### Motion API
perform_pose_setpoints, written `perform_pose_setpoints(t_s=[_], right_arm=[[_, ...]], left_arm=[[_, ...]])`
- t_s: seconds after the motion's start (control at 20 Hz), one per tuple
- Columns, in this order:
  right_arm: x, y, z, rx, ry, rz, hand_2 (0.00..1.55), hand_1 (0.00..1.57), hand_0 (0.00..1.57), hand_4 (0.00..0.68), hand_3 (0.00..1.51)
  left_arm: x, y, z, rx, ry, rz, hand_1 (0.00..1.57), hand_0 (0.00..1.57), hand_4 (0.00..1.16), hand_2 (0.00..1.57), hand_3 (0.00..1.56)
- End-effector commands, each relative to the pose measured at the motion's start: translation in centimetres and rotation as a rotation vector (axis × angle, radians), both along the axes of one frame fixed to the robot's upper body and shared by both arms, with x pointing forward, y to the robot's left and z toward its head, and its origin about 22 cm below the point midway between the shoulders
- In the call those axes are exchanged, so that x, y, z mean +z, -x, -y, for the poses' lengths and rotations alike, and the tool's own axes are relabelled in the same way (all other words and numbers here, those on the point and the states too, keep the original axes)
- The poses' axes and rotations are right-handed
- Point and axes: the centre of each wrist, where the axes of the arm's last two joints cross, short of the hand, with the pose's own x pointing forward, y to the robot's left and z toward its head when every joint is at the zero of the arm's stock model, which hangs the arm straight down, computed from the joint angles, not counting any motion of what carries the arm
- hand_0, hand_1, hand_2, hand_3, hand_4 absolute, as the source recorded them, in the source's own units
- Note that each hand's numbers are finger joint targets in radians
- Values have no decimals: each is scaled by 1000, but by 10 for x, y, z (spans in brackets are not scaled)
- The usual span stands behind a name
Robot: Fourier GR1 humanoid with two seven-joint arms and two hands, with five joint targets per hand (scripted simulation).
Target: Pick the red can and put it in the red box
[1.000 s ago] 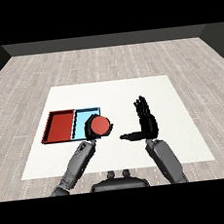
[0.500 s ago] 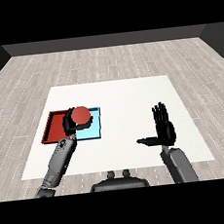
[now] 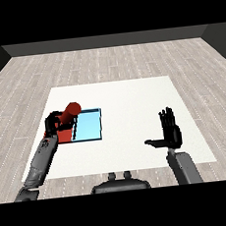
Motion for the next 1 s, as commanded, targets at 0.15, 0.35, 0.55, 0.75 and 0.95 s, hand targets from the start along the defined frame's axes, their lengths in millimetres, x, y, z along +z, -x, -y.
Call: perform_pose_setpoints(t_s=[0.15, 0.35, 0.55, 0.75, 0.95], right_arm=[[-17, -13, -6, -28, 0, -24, 0, 0, 0, 0, 0], [-21, -24, 9, -38, 6, -11, 0, 0, 0, 0, 0], [-31, -32, -2, -30, 37, -18, 0, 0, 0, 0, 0], [-29, -43, -4, -27, 33, -19, 0, 0, 0, 0, 0], [-25, -45, -7, -9, 1, 5, 0, 0, 0, 0, 0]], left_arm=[[-53, 22, -76, 165, -110, -319, 1571, 1571, 1022, 1524, 1430], [-62, 15, -86, 255, -170, -496, 940, 940, 891, 849, 673], [-81, 10, -70, 266, -175, -613, 0, 0, 705, 324, 0], [-94, 19, -68, 183, -157, -643, 879, 879, 517, 925, 776], [-88, 16, -77, 100, -220, -794, 0, 0, 0, 0, 0]])
